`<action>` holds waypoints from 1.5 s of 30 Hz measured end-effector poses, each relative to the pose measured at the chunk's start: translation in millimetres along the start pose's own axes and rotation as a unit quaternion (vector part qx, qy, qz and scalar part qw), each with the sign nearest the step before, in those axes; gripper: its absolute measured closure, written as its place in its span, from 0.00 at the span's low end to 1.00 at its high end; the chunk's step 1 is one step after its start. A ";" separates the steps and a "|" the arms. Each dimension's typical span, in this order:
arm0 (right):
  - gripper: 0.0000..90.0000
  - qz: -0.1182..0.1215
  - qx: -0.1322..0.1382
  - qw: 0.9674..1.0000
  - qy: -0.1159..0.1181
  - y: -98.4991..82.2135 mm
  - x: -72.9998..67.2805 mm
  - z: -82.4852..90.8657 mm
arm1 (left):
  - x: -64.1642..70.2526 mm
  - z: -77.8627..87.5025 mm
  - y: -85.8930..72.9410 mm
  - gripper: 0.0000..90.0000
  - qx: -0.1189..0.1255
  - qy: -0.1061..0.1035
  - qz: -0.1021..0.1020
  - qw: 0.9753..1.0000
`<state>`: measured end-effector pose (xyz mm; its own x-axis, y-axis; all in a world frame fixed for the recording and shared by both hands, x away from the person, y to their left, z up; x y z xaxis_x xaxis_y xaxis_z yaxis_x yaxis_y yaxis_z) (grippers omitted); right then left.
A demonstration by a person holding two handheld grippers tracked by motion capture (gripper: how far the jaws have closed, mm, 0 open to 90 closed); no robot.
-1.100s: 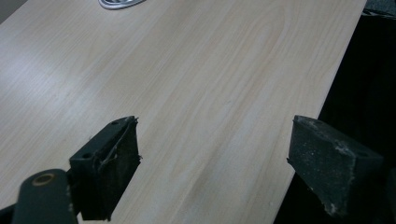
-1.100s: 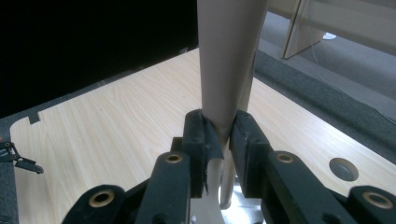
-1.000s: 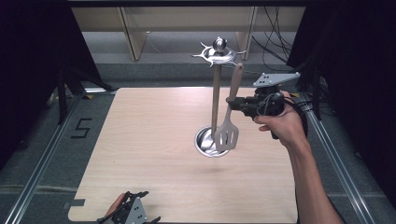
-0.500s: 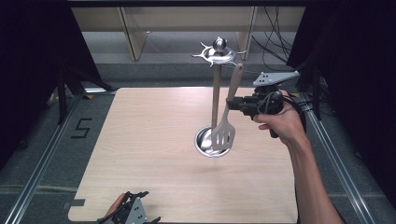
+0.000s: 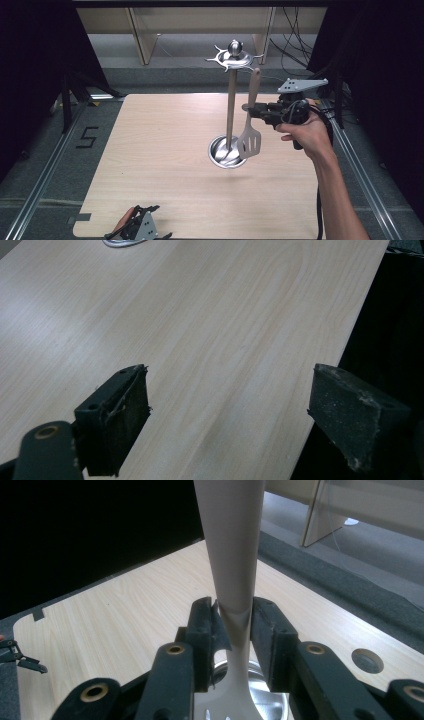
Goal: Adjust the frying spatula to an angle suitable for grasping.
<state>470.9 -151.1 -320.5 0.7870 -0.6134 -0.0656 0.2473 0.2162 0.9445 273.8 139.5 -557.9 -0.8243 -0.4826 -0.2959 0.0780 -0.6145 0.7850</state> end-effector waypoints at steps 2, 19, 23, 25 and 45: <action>0.78 0.004 0.014 1.000 -0.009 1.2 0.5 -1.5 | -1.2 -1.2 -0.1 0.17 0.003 0.007 -0.001 1.000; 0.65 0.017 0.042 0.999 -0.020 -7.7 -11.1 24.3 | -1.6 -0.3 -0.2 0.17 -0.001 0.007 -0.001 1.000; 0.64 0.014 0.036 0.999 -0.026 -16.3 -10.7 30.6 | -1.2 -0.4 -0.3 0.17 0.001 0.005 -0.002 1.000; 0.64 0.005 0.044 0.999 -0.031 -17.6 -11.2 30.8 | -1.4 -1.1 -0.1 0.17 0.003 0.007 0.000 1.000; 0.60 0.006 0.056 0.997 -0.043 -51.2 -10.4 50.3 | -2.0 -0.1 0.2 0.17 0.000 0.009 -0.001 1.000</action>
<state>421.7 -194.1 -352.0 0.7364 -0.6758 -0.0307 0.1693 0.1402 0.9755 275.6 140.4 -557.2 -0.8141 -0.4926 -0.3076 0.0765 -0.6161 0.7840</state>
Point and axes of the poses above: each handheld gripper's, and its own axes: z roughly backward along the jaws, y roughly out of its top, x roughly to its right, the point moved 9 cm from there along -z, roughly forward along the jaws, and after that the axes turned 9 degrees about x, right-handed, at the moved point
